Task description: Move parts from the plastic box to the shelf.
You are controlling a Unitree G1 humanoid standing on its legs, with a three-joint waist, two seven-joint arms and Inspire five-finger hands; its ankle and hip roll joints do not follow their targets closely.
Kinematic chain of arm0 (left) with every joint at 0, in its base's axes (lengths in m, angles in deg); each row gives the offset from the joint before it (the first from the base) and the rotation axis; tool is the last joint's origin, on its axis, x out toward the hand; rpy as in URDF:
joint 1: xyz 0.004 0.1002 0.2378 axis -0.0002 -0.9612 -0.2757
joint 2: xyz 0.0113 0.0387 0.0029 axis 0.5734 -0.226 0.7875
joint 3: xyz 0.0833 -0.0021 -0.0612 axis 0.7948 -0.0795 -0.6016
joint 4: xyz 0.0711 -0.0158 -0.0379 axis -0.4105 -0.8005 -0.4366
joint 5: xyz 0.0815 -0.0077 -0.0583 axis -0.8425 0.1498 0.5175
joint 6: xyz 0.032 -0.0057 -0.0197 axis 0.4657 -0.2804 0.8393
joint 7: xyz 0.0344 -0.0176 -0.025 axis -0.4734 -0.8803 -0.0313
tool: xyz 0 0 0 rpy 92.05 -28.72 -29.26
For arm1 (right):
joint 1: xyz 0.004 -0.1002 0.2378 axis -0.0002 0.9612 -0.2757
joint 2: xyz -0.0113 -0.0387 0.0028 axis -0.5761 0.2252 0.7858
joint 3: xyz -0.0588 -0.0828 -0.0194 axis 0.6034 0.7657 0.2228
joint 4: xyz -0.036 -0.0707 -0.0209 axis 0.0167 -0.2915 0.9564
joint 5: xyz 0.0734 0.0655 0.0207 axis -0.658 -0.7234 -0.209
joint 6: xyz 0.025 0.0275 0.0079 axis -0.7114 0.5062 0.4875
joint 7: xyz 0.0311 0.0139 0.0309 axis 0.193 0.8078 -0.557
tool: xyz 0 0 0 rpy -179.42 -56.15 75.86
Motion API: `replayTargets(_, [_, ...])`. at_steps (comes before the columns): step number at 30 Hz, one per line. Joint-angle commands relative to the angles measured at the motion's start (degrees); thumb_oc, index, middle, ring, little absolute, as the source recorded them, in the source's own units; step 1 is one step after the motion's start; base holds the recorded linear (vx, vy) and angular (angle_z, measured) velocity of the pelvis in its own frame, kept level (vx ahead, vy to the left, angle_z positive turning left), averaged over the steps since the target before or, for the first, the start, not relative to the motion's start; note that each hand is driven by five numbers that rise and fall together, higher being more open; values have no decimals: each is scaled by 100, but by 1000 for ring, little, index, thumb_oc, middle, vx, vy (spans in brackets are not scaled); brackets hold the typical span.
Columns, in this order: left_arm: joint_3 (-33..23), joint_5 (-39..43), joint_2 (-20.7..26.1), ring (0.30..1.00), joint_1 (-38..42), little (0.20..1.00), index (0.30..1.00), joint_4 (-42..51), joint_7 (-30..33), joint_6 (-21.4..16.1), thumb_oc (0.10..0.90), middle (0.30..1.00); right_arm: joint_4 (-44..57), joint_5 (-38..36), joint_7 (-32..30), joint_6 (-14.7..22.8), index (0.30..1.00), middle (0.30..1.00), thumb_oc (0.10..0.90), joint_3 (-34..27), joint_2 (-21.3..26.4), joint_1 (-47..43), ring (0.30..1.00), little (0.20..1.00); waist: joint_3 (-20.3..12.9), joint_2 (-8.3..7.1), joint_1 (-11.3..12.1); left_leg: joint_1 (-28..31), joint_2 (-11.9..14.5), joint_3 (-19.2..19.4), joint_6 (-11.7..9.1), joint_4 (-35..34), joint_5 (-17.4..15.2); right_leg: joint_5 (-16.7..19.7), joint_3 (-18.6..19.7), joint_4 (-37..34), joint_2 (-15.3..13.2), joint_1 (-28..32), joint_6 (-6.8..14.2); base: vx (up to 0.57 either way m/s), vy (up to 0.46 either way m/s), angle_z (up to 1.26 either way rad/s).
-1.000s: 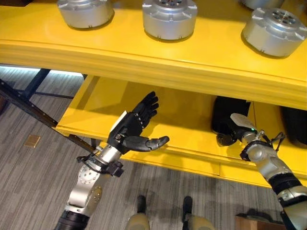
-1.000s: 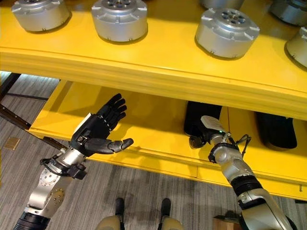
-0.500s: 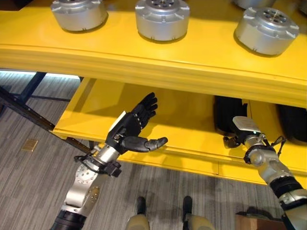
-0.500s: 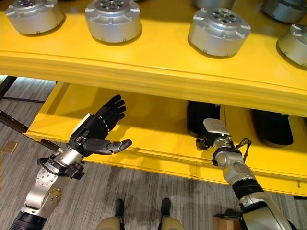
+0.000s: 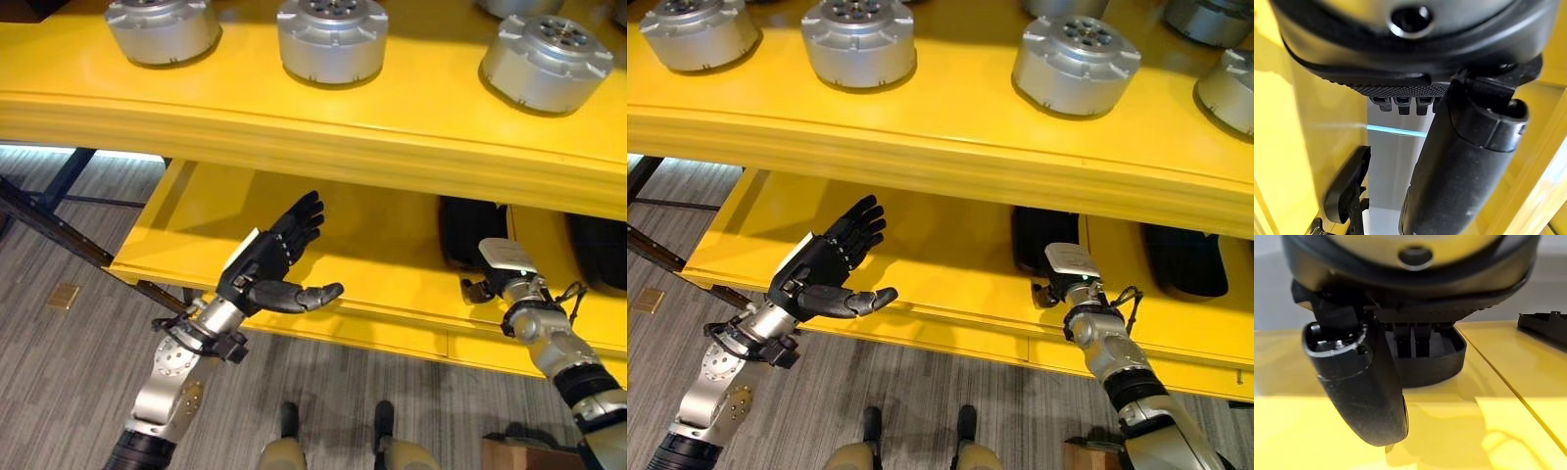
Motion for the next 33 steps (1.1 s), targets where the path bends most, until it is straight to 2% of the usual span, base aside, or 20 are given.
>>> replayTargets(1, [13, 257, 96, 1000, 354, 1000, 1000, 562, -20, -656, 900, 1000, 205, 331, -806, -62, 1000, 1000, 900, -42, 525, -289, 1000, 1000, -275, -40, -29, 109, -39, 218, 164, 38, -614, -718, -208, 322, -186, 142, 148, 0, 0, 0])
replayTargets(4, [-9, 314, 85, 1000, 266, 1000, 1000, 603, -44, -668, 900, 1000, 489, 550, -1165, 56, 1000, 1000, 900, -189, 525, -160, 1000, 1000, -287, -16, -53, 111, -49, 221, 169, 41, -621, -721, -194, 319, -190, 142, 152, 0, 0, 0])
replayTargets(7, [5, 272, 36, 1000, 235, 1000, 1000, 605, -1, -703, 900, 1000, 835, 624, -1067, 22, 1000, 1000, 900, -295, 523, -35, 1000, 1000, -281, -4, -92, 99, -59, 215, 173, 41, -637, -732, -161, 337, -192, 108, 158, -12, 17, -3])
replayTargets(21, [-8, 326, 3, 1000, 157, 1000, 1000, 632, -81, -734, 900, 1000, 1214, 480, -1008, 257, 1000, 1000, 900, -365, 469, 226, 1000, 1000, -306, 8, -174, 139, -57, 259, 182, 28, -657, -738, -125, 333, -203, 100, 159, 0, 1, -1])
replayTargets(27, [-44, 298, -60, 1000, 79, 1000, 1000, 670, -52, -734, 900, 1000, 1569, 219, -1192, 324, 1000, 1000, 900, -563, 340, 485, 1000, 1000, -319, 22, -239, 162, -67, 282, 190, 29, -666, -734, -81, 341, -206, 102, 157, 4, 5, 0])
replayTargets(33, [-41, 276, -95, 1000, 2, 1000, 1000, 715, -30, -747, 900, 1000, 1958, 351, -1508, 360, 1000, 1000, 900, -771, 180, 742, 1000, 1000, -360, 48, -293, 194, -79, 298, 206, 23, -696, -740, -40, 342, -214, 110, 165, 5, 9, -2])
